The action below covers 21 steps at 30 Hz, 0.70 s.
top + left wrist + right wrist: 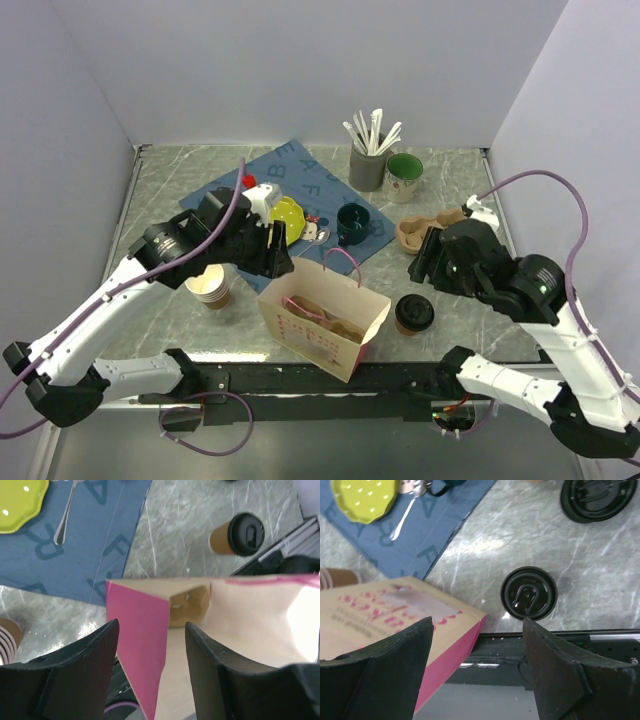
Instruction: Pack the takeout coffee
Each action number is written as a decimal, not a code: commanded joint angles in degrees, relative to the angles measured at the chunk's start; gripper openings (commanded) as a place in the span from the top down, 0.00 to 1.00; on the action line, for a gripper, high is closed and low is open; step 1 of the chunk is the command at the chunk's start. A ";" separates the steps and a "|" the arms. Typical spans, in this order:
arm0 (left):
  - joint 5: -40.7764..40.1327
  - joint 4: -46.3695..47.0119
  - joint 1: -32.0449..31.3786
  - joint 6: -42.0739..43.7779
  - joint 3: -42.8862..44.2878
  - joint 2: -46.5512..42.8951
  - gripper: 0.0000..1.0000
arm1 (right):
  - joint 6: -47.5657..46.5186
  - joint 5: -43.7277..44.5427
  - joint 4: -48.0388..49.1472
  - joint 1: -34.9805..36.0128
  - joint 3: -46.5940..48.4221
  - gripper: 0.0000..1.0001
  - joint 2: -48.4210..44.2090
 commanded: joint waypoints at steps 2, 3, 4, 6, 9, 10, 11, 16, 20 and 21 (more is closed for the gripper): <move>2.78 0.17 -0.16 5.69 -1.69 -2.17 0.40 | -3.02 0.02 -3.92 -5.21 -0.82 0.21 4.67; 2.96 0.53 -0.16 6.22 -2.05 -2.00 0.41 | -4.16 -0.43 -2.87 -6.00 -0.74 0.21 4.85; 2.44 0.80 -0.16 6.58 -2.31 -1.82 0.42 | -4.61 -0.70 -2.34 -6.18 -1.17 0.21 5.11; 1.82 1.58 -0.16 7.89 -2.23 -0.86 0.46 | -5.14 -1.05 -1.55 -7.05 -2.14 0.21 5.47; 0.94 3.61 -0.16 8.95 -1.79 0.20 0.51 | -5.75 -2.28 0.20 -9.07 -5.12 0.21 5.91; 1.12 3.96 -0.16 9.04 -1.61 0.55 0.53 | -6.10 -2.63 1.09 -9.43 -7.30 0.21 5.82; 1.03 4.14 -0.16 8.69 -1.44 0.90 0.58 | -6.54 -3.15 2.14 -10.04 -8.46 0.21 5.99; -2.47 0.19 -0.16 6.50 -1.43 0.91 0.96 | -8.13 -6.67 4.78 -13.73 -15.22 0.17 9.24; -5.56 -0.43 -0.16 3.34 -2.58 -1.82 0.99 | -8.13 -6.94 8.11 -14.53 -20.59 0.16 9.60; -5.56 -0.17 -0.16 2.72 -2.84 -2.87 0.99 | -8.30 -7.29 9.17 -14.62 -21.64 0.15 9.43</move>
